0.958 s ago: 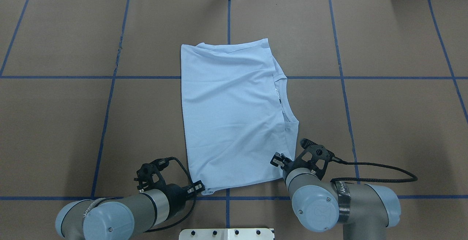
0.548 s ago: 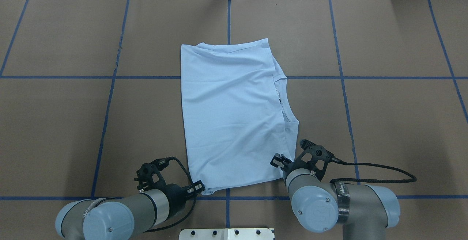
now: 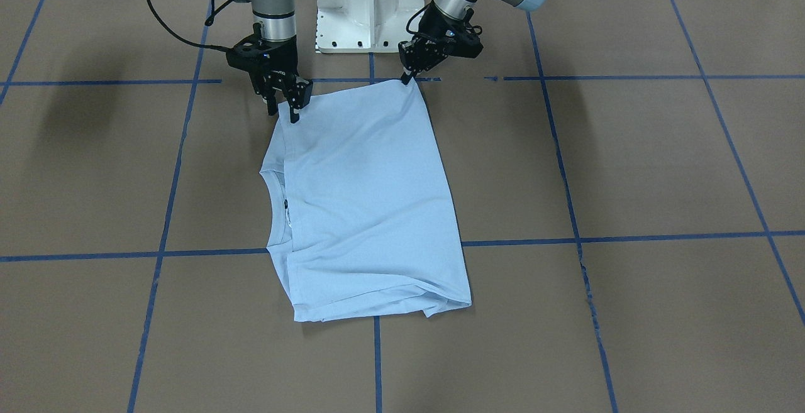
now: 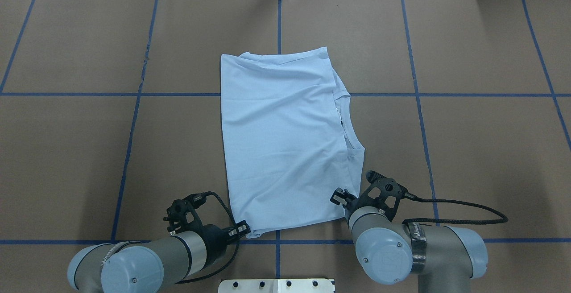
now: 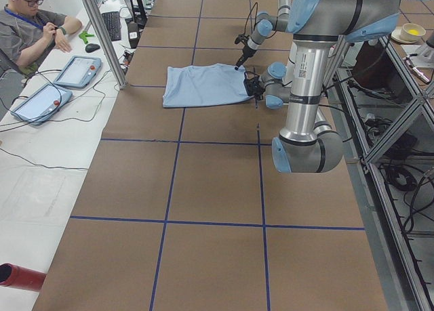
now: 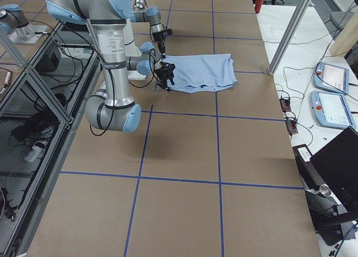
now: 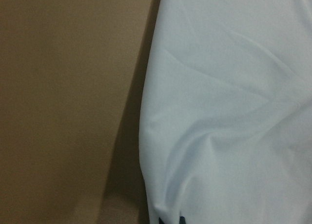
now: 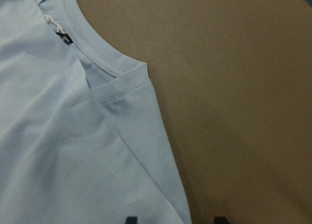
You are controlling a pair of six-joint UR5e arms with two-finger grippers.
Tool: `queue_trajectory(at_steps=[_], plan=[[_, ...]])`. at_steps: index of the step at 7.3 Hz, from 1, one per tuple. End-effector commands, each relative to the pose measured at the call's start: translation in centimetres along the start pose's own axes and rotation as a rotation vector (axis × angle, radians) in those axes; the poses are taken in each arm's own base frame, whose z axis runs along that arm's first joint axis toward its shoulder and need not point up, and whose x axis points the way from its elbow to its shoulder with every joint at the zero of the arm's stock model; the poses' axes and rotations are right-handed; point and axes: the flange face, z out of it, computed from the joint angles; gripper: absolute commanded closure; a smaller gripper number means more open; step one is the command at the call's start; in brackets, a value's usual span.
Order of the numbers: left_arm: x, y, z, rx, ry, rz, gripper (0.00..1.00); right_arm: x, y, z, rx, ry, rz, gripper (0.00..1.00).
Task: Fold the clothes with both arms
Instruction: 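Lower both grippers and close them on the shirt's near corners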
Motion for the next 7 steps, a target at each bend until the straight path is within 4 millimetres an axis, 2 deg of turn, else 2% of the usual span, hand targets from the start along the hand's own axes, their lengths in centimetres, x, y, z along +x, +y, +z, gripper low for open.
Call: queue_trajectory(at_steps=[1,2,5,7], plan=[[0.0,0.0,0.0,0.0,0.0,0.0,1.0,-0.1,0.1,0.0,0.008,-0.005,-0.001,0.97],[0.0,0.0,0.0,0.0,0.0,0.0,1.0,-0.2,0.1,-0.1,0.011,-0.01,0.0,1.0],[0.1,0.0,-0.1,-0.001,0.003,0.001,1.0,-0.4,-0.2,-0.5,0.02,-0.021,0.002,1.0],[0.7,-0.1,-0.9,-0.006,0.017,0.011,1.0,-1.4,-0.7,-2.1,0.006,-0.053,0.016,1.0]])
